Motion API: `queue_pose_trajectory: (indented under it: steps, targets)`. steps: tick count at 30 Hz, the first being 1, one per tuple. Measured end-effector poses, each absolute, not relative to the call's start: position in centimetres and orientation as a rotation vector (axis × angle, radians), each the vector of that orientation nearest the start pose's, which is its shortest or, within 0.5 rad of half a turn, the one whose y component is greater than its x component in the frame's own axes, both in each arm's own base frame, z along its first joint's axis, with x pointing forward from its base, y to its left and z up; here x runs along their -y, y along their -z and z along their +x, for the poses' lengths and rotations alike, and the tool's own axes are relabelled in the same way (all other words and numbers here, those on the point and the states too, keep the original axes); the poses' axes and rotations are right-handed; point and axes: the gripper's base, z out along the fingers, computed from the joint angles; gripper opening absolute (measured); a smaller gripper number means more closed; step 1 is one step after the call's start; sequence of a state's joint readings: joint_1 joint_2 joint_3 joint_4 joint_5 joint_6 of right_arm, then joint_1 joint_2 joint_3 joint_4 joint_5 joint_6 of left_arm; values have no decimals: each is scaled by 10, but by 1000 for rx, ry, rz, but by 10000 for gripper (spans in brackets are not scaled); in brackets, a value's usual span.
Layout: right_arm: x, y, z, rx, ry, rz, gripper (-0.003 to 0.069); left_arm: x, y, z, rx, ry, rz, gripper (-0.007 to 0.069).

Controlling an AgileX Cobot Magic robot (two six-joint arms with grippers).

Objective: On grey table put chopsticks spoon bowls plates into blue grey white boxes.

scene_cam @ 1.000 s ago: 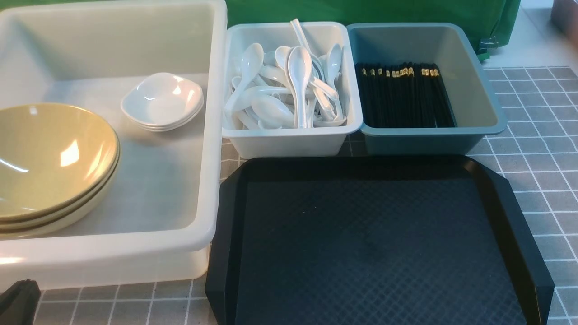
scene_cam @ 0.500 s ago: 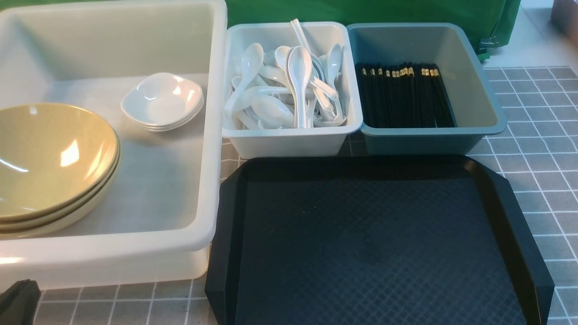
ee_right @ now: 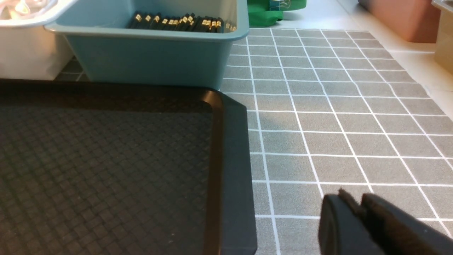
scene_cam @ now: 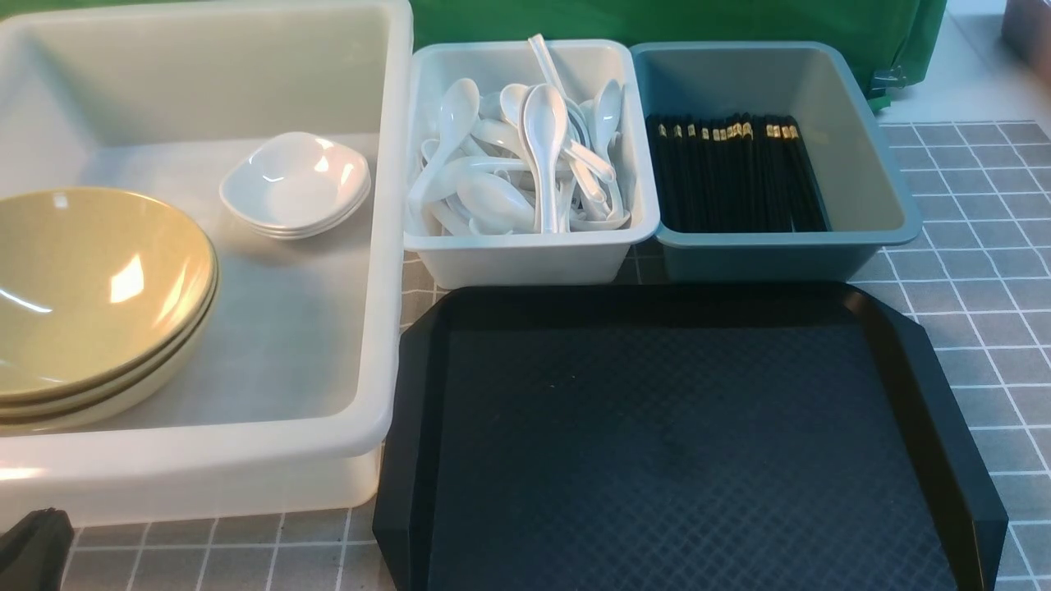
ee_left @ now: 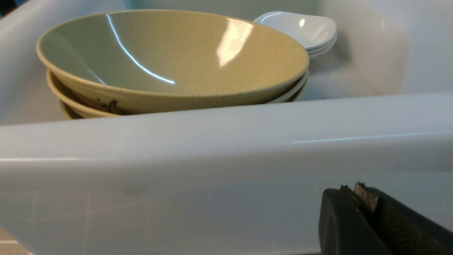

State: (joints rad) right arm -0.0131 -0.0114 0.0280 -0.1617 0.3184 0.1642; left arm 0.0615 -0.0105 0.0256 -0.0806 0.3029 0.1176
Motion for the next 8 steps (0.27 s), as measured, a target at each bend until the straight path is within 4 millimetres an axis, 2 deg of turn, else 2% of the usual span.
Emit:
queue_pose_trajectory:
  steps: [8]
  targets:
    - [5, -176, 54, -1814, 48, 57, 124, -1, -178, 54, -1801, -51, -2, -11]
